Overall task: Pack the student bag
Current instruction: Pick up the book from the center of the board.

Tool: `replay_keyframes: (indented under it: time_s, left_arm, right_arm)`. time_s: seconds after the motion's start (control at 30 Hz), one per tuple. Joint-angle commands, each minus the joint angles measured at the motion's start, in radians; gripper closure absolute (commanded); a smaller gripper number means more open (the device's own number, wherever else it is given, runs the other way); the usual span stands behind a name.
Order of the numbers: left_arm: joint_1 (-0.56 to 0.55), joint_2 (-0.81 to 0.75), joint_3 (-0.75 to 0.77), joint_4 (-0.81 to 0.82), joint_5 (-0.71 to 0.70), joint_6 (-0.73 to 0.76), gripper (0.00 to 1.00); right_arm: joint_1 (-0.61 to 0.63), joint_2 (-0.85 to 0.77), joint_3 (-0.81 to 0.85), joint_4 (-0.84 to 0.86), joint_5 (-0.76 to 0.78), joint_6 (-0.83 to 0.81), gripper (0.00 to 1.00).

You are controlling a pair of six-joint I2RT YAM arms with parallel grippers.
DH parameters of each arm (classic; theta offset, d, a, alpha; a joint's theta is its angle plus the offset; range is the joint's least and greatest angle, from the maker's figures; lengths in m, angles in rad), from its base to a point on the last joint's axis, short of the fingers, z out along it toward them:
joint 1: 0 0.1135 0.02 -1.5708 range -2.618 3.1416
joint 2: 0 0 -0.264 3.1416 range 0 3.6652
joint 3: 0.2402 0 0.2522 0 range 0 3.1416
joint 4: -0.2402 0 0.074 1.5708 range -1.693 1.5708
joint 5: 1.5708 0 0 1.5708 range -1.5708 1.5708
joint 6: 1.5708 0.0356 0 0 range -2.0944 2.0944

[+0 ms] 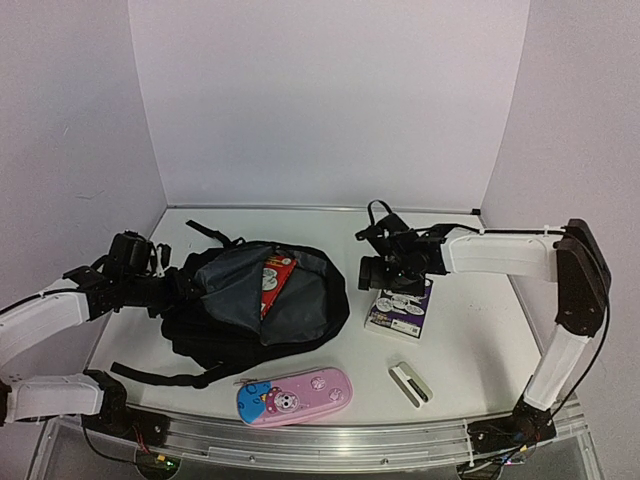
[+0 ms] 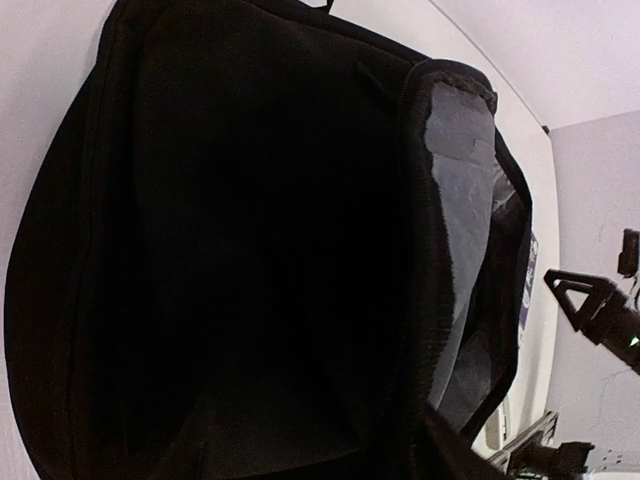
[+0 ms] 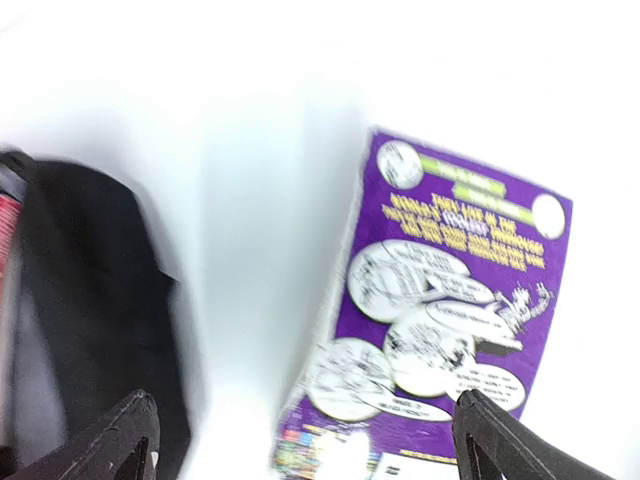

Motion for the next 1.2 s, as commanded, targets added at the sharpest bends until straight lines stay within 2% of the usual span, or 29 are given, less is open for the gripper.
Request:
replay_keyframes:
  time_s: [0.0,0.17,0.4,0.47,0.6,0.8,0.97,1.07,1.17]
  left_arm:
    - [0.004,-0.022,0.111,-0.070,-0.036,0.045,0.25]
    - [0.004,-0.028,0.155,-0.106,-0.035,0.061,0.03]
    - [0.004,-0.051,0.189,-0.125,-0.034,0.071,0.00]
    - [0.004,-0.055,0.196,-0.128,-0.037,0.075,0.00]
    - [0.005,-0.062,0.206,-0.135,-0.038,0.078,0.00]
    - [0.005,-0.065,0.228,-0.142,-0.035,0.086,0.00]
    - [0.005,-0.057,0.249,-0.137,-0.026,0.092,0.00]
    - [0.005,-0.051,0.259,-0.130,-0.019,0.094,0.00]
    - [0.005,-0.042,0.272,-0.120,-0.007,0.099,0.00]
  right_arm:
    - [0.013,0.070,0.004,-0.073,0.052,-0.022,0.02]
    - [0.027,0.171,0.050,-0.120,0.085,-0.007,0.02]
    - [0.034,0.264,0.078,-0.159,0.113,0.013,0.07]
    - [0.035,0.285,0.071,-0.159,0.100,0.019,0.14]
    - [0.035,0.301,0.039,-0.155,0.079,0.030,0.34]
    - [0.035,0.281,0.006,-0.129,0.058,0.050,0.72]
    - [0.035,0.239,0.015,-0.135,0.100,0.070,0.93]
    - [0.036,0.212,0.025,-0.164,0.150,0.082,0.99]
    - [0.042,0.185,0.040,-0.212,0.229,0.099,1.00]
